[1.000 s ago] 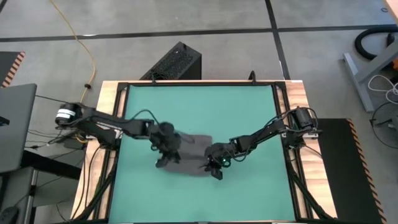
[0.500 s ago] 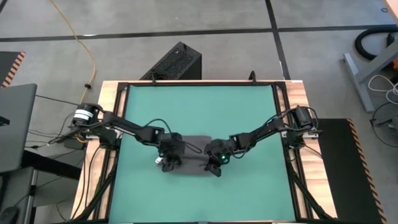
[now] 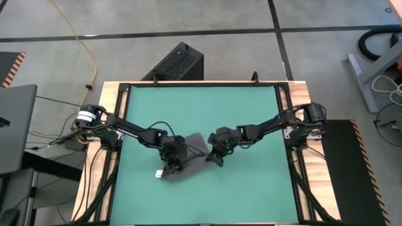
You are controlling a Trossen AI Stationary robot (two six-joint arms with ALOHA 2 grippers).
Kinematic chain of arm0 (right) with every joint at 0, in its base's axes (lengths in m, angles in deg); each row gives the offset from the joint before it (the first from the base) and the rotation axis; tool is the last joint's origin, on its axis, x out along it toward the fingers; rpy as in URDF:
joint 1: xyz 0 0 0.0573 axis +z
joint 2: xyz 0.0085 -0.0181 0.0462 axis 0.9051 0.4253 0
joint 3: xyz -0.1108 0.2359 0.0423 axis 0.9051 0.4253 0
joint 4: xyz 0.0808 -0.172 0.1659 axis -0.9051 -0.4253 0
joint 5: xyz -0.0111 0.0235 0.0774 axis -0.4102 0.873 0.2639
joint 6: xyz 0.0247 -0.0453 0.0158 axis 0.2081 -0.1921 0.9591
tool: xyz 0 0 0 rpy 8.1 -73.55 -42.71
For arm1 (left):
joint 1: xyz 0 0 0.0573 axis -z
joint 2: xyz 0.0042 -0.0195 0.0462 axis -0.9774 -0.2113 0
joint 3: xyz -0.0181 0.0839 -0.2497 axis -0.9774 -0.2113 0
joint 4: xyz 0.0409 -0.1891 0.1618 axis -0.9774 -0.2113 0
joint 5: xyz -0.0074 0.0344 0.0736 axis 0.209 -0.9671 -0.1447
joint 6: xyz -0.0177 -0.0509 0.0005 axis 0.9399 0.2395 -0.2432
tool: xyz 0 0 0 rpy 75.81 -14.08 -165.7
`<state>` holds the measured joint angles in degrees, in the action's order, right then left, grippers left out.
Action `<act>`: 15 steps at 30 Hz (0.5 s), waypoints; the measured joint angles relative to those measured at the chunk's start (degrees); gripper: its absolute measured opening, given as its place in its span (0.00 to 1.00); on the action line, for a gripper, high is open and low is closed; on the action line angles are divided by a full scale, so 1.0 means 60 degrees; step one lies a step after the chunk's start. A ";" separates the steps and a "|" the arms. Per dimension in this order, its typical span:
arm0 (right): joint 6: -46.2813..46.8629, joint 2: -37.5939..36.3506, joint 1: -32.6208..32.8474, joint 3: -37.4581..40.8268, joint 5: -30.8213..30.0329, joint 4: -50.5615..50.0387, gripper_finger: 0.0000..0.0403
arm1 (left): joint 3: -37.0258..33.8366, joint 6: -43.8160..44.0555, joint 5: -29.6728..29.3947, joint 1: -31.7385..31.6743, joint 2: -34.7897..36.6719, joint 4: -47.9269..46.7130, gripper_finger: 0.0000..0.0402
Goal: Roll towel into tight, uniform cylinder
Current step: Roll the gray towel
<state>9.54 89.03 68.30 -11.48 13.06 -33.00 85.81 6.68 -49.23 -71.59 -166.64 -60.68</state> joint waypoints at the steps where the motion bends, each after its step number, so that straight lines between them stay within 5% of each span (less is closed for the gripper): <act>1: -0.0030 0.0053 -0.0054 0.0004 0.0006 -0.0104 0.08 | -0.0007 -0.0007 -0.0019 0.0015 -0.0004 0.0078 0.00; 15: -0.0855 0.1426 -0.0825 -0.0899 0.1414 0.0263 0.09 | -0.0036 -0.0108 -0.0218 0.0219 -0.0007 0.0250 0.00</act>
<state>4.41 97.58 63.35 -16.88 21.54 -31.42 85.59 6.03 -50.54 -70.27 -166.68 -59.18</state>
